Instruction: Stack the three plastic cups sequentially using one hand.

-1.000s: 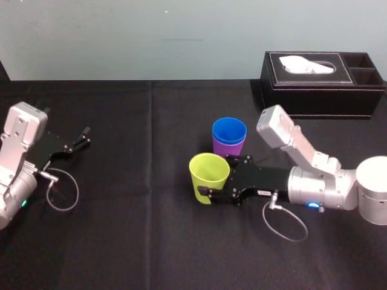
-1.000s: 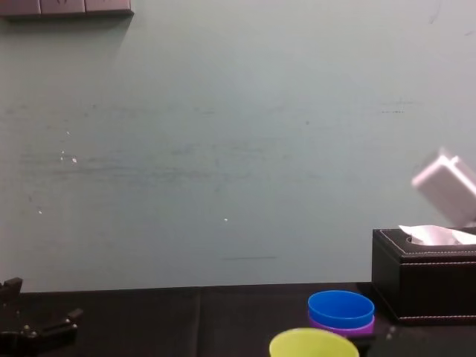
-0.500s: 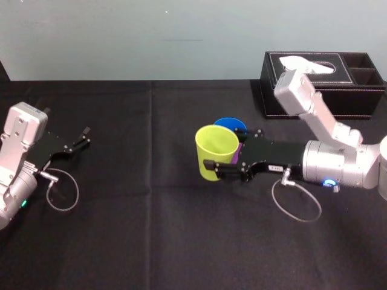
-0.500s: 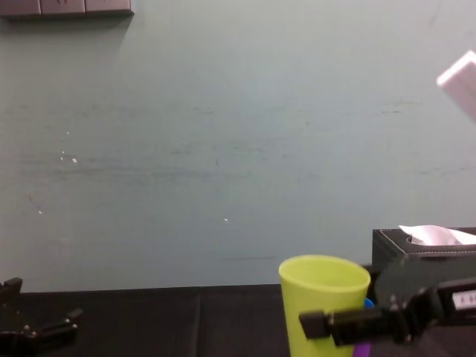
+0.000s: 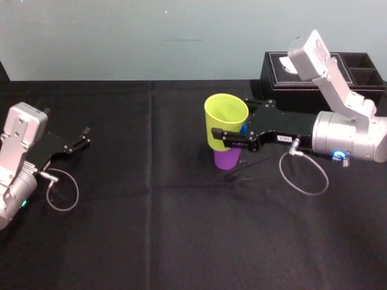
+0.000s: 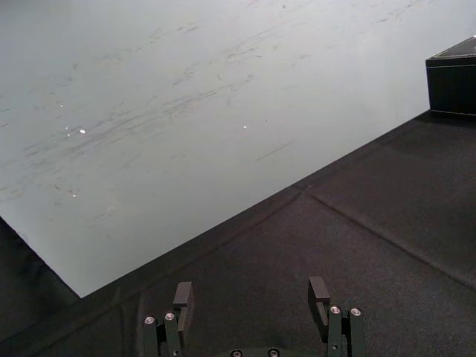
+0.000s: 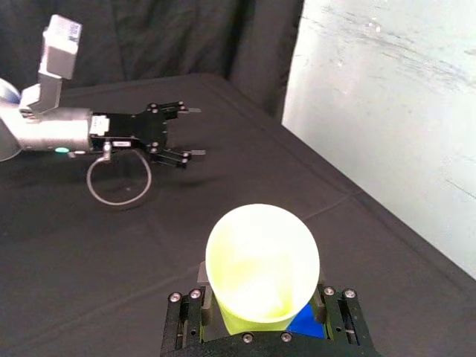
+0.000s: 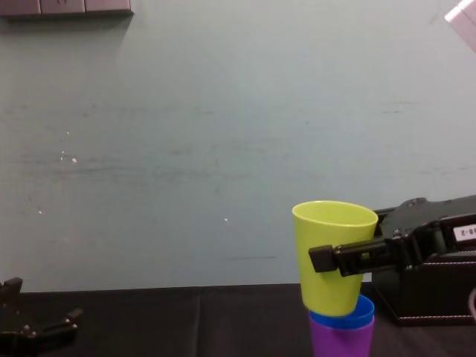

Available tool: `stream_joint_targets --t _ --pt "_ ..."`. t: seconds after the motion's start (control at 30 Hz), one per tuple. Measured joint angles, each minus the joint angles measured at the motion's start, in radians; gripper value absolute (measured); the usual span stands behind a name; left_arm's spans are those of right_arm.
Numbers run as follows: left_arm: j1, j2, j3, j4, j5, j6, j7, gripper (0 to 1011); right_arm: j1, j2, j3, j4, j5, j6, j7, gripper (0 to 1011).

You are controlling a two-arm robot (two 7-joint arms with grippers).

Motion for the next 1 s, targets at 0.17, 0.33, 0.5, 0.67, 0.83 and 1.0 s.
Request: stream_joint_targets --t 0.17,0.33,0.5,0.67,0.83,1.0 --pt "0.0 0.0 0.0 0.0 0.0 0.0 0.0 1011 0.019 -0.007 -0.001 0.023 0.0 0.002 -0.018 726" --pt "0.0 0.0 0.0 0.0 0.0 0.0 0.0 1011 0.042 -0.017 -0.002 0.057 -0.003 0.003 -0.027 726" --pt "0.0 0.0 0.0 0.0 0.0 0.0 0.0 1012 0.069 -0.032 -0.01 0.102 -0.013 0.006 -0.026 726" --pt "0.0 0.0 0.0 0.0 0.0 0.0 0.0 1011 0.089 -0.048 -0.019 0.143 -0.023 0.007 -0.026 726" --pt "0.0 0.0 0.0 0.0 0.0 0.0 0.0 1011 0.108 -0.067 -0.03 0.18 -0.036 0.008 -0.026 726" --pt "0.0 0.0 0.0 0.0 0.0 0.0 0.0 1011 0.12 -0.078 -0.035 0.204 -0.045 0.008 -0.023 728"
